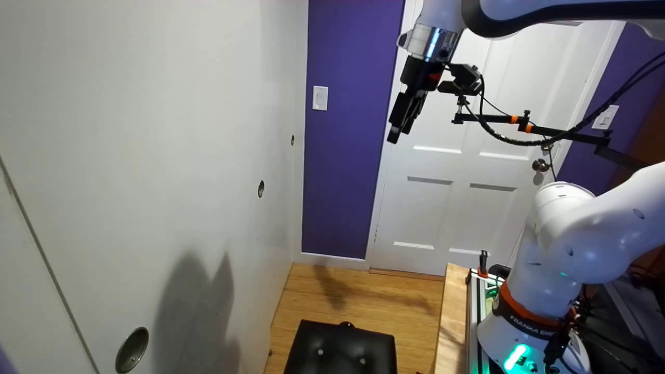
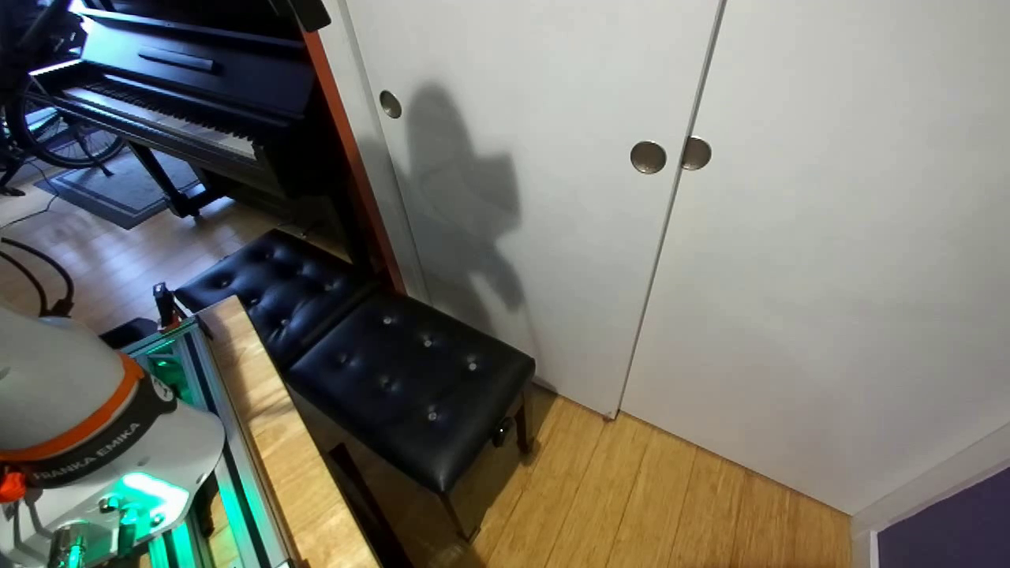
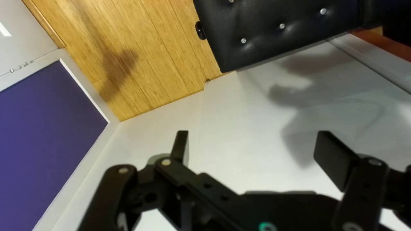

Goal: Slide the closet door to the right

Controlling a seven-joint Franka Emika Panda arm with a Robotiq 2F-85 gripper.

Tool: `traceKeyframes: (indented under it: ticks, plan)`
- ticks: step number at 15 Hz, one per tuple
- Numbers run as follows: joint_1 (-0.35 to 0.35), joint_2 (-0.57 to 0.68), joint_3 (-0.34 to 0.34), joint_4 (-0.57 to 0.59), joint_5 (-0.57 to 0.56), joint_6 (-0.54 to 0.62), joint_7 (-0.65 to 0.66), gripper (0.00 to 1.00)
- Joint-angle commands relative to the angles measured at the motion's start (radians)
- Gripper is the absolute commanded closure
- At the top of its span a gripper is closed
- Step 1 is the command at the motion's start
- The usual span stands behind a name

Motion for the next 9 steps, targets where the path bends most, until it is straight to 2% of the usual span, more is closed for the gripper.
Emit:
traceKeyframes:
  ticks: [1,3,9]
  plan:
    - [0.008,0.001,-0.005,0.002,-0.004,-0.002,0.005,0.0]
    - [0.01,0.048,-0.02,0.02,-0.003,0.014,-0.014,0.0]
    - [0.014,0.244,-0.088,0.049,-0.015,0.187,-0.134,0.0]
